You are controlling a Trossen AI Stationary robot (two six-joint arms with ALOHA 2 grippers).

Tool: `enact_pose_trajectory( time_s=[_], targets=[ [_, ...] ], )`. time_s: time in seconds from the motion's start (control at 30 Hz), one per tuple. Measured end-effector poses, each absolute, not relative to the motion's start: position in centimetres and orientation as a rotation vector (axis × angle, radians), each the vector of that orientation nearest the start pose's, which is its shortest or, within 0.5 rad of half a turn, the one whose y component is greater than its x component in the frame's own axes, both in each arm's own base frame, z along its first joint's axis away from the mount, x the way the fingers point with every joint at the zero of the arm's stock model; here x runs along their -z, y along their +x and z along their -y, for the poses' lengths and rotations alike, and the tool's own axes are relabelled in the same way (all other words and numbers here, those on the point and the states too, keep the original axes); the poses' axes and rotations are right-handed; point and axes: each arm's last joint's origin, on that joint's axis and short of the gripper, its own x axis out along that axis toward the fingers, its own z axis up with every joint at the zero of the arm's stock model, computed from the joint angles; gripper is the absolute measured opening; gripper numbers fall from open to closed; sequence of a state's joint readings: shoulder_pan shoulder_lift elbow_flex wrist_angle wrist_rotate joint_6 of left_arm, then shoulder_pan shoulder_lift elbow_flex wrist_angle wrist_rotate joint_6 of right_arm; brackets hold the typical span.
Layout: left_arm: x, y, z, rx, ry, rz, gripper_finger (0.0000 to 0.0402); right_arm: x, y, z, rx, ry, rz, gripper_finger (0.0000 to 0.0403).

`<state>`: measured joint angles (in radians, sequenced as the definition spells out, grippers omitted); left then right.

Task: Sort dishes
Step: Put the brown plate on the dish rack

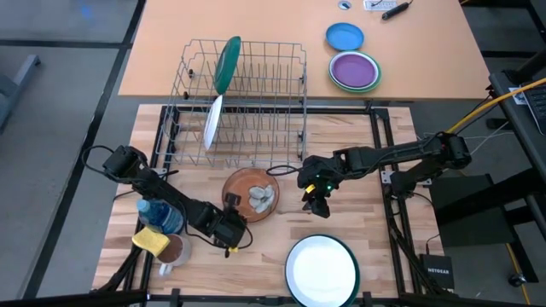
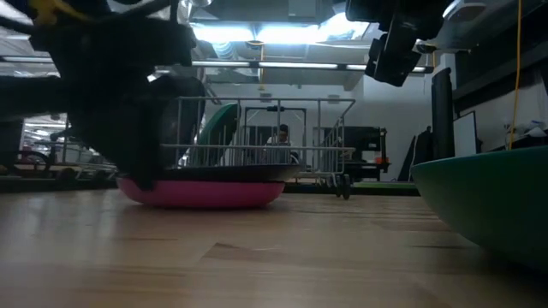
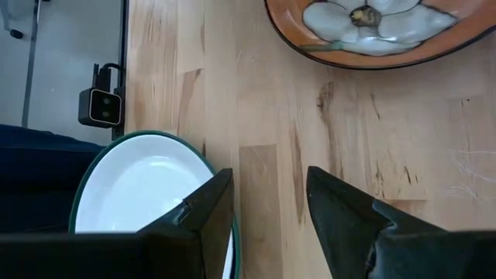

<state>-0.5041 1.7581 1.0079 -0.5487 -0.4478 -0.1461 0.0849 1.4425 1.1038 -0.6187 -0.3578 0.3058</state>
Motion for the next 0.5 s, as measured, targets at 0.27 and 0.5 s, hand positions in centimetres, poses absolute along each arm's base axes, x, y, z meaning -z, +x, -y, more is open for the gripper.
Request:
enact_pose_trajectory(
  time_s=[0.27,0.5],
  targets=[
    [-15.4,29.2,14.7,-0.110,0.196,-1.026,0.0003,-26.3,29.1,-3.5,-0.260,0.407,-1.004,0.0168],
    [-15.9,30.3,15.3,-0.153,-0.069,-0.901,0.0003,-26.9,29.8,-3.5,-0.294,0.342,-0.894,0.0168]
  ],
)
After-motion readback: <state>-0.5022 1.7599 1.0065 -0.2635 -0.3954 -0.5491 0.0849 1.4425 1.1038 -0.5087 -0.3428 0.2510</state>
